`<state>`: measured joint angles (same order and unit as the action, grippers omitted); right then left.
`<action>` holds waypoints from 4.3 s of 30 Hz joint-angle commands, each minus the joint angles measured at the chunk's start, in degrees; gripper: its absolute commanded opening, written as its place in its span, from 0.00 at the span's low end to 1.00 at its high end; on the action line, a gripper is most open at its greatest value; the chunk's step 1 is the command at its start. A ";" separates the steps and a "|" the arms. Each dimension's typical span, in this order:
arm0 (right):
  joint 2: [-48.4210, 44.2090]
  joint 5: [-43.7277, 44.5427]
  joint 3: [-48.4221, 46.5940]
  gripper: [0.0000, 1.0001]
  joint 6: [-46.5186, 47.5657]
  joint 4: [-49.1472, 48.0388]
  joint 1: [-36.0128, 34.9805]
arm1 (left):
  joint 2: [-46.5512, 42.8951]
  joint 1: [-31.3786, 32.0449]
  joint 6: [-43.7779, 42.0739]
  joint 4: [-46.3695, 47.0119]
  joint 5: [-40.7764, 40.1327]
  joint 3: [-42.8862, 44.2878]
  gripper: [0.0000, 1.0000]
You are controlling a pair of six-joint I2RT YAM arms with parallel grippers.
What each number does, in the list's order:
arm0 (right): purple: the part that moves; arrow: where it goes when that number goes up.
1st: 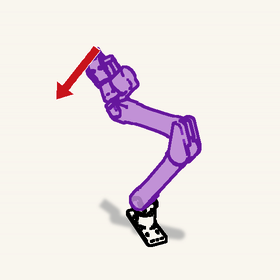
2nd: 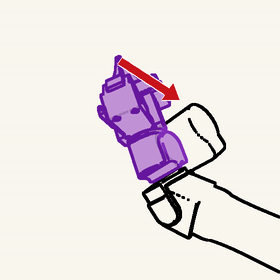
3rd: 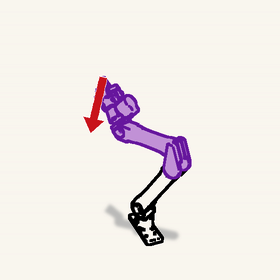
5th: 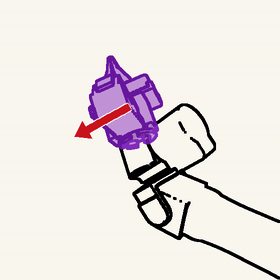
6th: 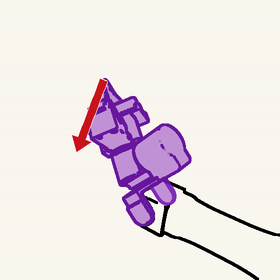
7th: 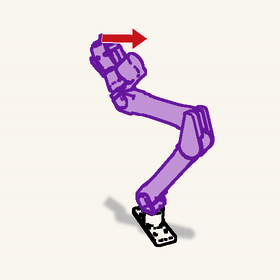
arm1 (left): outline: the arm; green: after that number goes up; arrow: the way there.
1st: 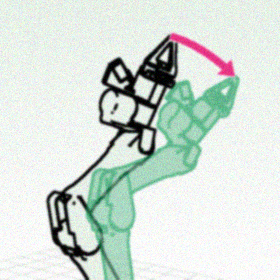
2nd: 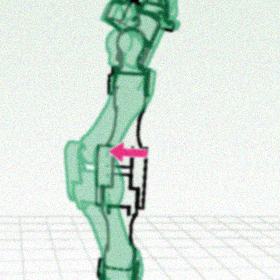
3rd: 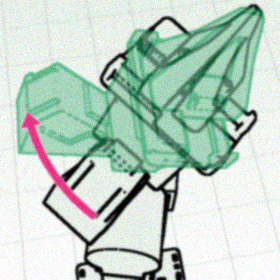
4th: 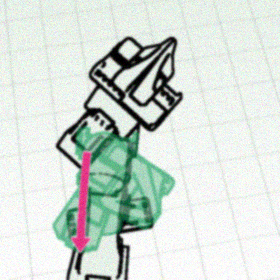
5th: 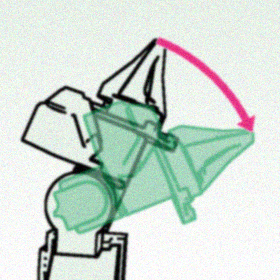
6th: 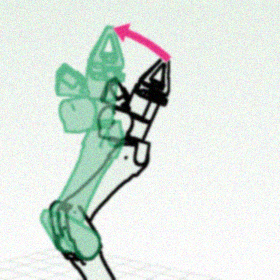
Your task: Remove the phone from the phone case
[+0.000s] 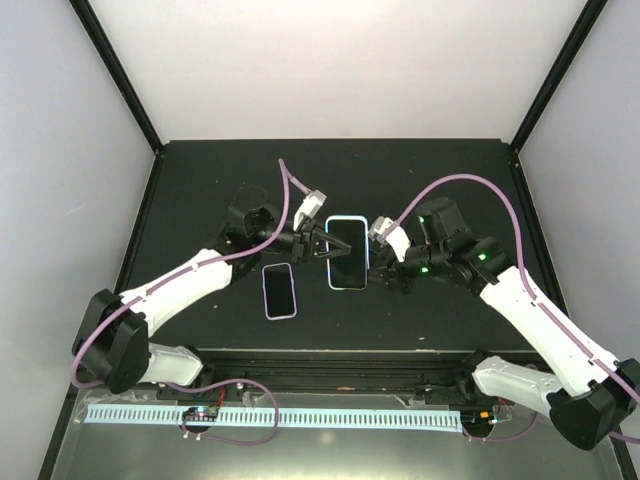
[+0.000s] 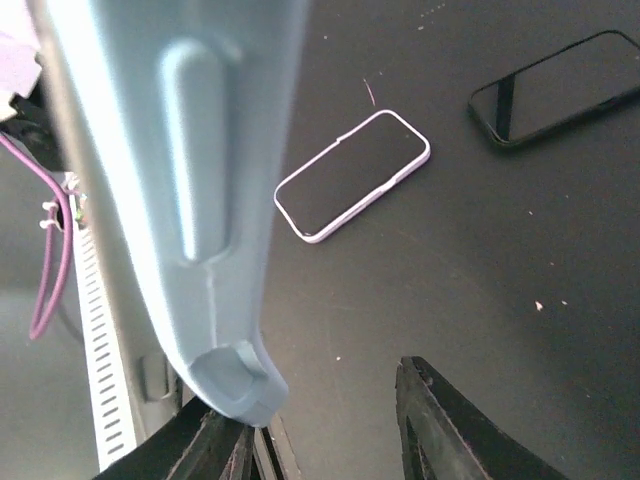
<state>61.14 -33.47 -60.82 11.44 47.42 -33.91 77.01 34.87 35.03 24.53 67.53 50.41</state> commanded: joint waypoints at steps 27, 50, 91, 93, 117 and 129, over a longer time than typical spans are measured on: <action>5.91 -30.89 1.11 0.02 -31.65 -43.26 4.91 | -5.36 5.53 9.70 12.91 -19.84 -6.79 0.02; 7.16 4.19 13.20 0.01 -46.98 -18.12 7.28 | -26.19 15.78 -5.81 -33.73 -83.14 -11.89 0.68; 40.17 -6.03 1.44 0.01 -38.31 -12.95 6.75 | 15.72 32.89 -17.83 -23.15 -101.96 -3.34 0.62; 40.08 -5.99 1.61 0.01 -38.37 -12.95 6.75 | 16.22 32.51 -18.18 -22.41 -101.38 -3.35 0.62; 38.02 -8.95 3.92 0.01 -38.89 -14.37 6.84 | 25.16 29.02 -16.82 -35.62 -116.07 4.02 0.57; 38.17 -12.12 2.73 0.01 -37.95 -13.49 6.80 | 22.00 29.07 -28.09 -24.44 -117.26 -2.44 0.12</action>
<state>101.30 -40.56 -58.02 -28.27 26.72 -26.70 100.71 66.35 11.16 0.32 -42.50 51.27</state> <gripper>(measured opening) 0.070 0.208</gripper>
